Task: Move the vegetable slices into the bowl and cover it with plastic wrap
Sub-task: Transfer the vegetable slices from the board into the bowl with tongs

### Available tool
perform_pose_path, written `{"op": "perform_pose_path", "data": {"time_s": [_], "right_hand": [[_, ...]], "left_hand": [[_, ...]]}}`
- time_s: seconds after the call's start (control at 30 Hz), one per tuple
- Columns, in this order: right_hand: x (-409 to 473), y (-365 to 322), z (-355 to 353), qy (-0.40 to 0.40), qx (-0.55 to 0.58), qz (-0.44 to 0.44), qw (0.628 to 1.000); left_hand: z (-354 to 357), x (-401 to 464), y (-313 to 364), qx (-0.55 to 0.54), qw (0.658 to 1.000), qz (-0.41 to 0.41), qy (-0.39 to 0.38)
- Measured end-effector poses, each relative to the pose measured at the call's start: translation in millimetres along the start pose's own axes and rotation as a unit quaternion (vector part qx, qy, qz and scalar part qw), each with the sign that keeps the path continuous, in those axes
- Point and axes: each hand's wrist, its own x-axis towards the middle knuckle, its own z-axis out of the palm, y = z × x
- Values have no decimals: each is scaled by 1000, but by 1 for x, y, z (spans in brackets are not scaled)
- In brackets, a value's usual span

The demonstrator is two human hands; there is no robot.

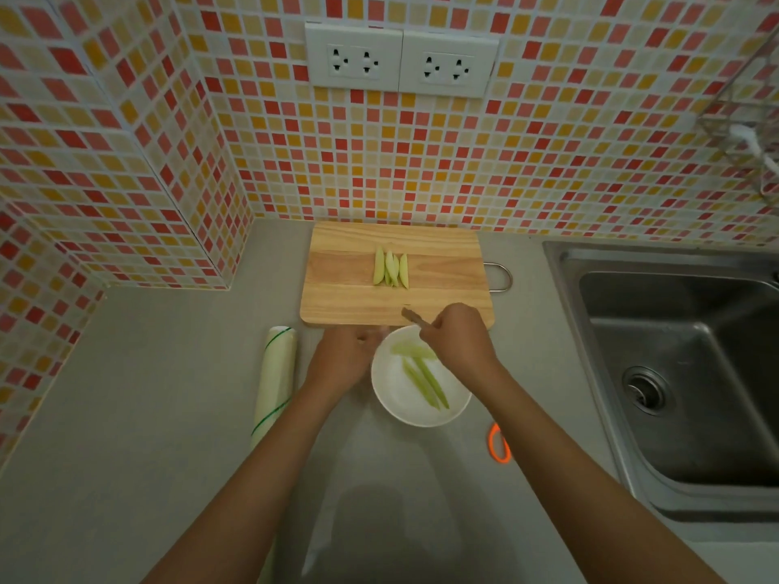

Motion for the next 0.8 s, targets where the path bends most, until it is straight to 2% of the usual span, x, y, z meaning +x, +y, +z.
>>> {"op": "perform_pose_path", "data": {"time_s": [0.1, 0.2, 0.37, 0.53, 0.67, 0.8], "right_hand": [[-2, 9, -9, 18, 22, 1, 1000], [11, 8, -17, 58, 37, -4, 998], [54, -8, -5, 44, -86, -18, 995], [79, -14, 13, 48, -112, -27, 992], [75, -15, 9, 48, -87, -28, 995], [25, -9, -5, 68, 27, -69, 995]], "left_hand": [[6, -4, 2, 58, 998, 24, -20], [4, -2, 2, 71, 996, 48, -10], [-7, 7, 3, 93, 994, 62, 16], [-14, 16, 0, 121, 990, 67, 17], [-18, 20, 0, 121, 991, 55, 20], [-21, 21, -1, 111, 992, 54, 22]]}}
